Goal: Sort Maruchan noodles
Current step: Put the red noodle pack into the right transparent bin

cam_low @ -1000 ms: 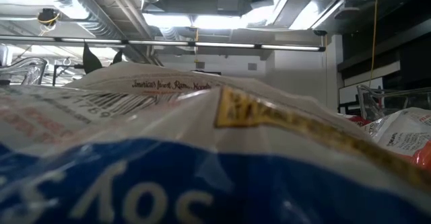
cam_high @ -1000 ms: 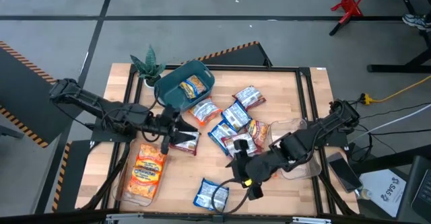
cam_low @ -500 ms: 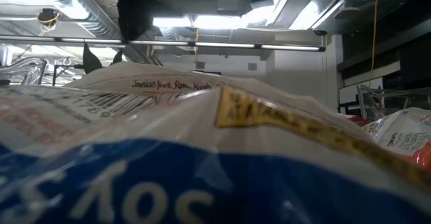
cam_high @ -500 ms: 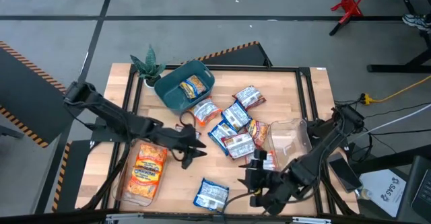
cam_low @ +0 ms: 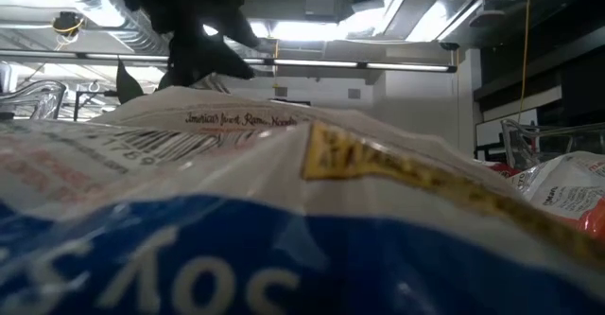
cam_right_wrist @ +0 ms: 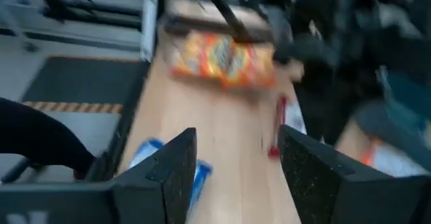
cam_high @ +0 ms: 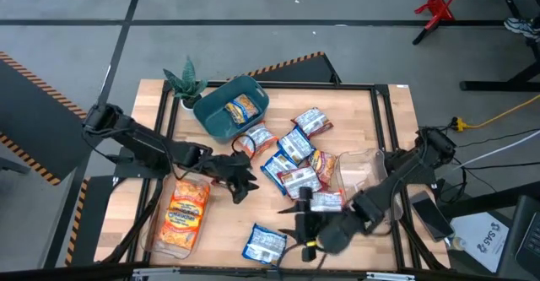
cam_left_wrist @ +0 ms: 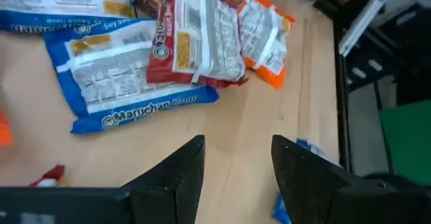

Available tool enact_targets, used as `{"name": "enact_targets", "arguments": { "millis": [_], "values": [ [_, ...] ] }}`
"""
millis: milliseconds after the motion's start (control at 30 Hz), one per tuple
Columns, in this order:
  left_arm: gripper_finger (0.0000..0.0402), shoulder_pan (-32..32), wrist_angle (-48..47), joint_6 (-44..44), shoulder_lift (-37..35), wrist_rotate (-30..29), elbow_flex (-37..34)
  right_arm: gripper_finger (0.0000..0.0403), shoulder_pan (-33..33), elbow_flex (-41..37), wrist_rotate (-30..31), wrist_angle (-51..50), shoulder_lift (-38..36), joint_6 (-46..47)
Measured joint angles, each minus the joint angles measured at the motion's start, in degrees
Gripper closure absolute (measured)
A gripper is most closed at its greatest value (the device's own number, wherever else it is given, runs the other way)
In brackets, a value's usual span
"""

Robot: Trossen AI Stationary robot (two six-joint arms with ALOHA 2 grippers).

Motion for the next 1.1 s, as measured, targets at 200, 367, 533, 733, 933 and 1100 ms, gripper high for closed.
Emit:
{"name": "enact_targets", "arguments": {
  "millis": [200, 367, 533, 733, 933, 1100],
  "values": [
    [0.0235, -0.1, 0.2, 3.5, -5.2, -1.9, 0.0, 0.021, -8.6, 0.1, -15.5, 4.3, -6.2, -13.5],
    [0.0235, -0.2, -0.7, 4.6, -8.8, -2.8, 0.0, 0.021, -15.3, 0.1, -25.1, 1.1, -9.9, -15.9],
    [0.0235, -0.5, -0.9, 5.8, -12.0, -1.3, 0.0, 0.021, -19.0, 0.1, -29.2, -8.3, -12.6, -14.4],
    [0.0235, -1.0, -3.3, 7.6, -16.2, -2.6, 0.0, 0.021, -19.9, -0.6, -29.0, -17.6, -15.4, -11.5],
    [0.0235, -2.0, -5.4, 7.7, -18.2, -2.8, 0.0, 0.021, -19.9, -12.5, -26.5, -13.0, -24.0, -8.5],
    [0.0235, -1.9, -5.2, 8.1, -20.6, -2.3, 0.0, 0.021, -20.2, -27.3, -19.6, 1.9, -35.3, -6.2]
  ]
}}
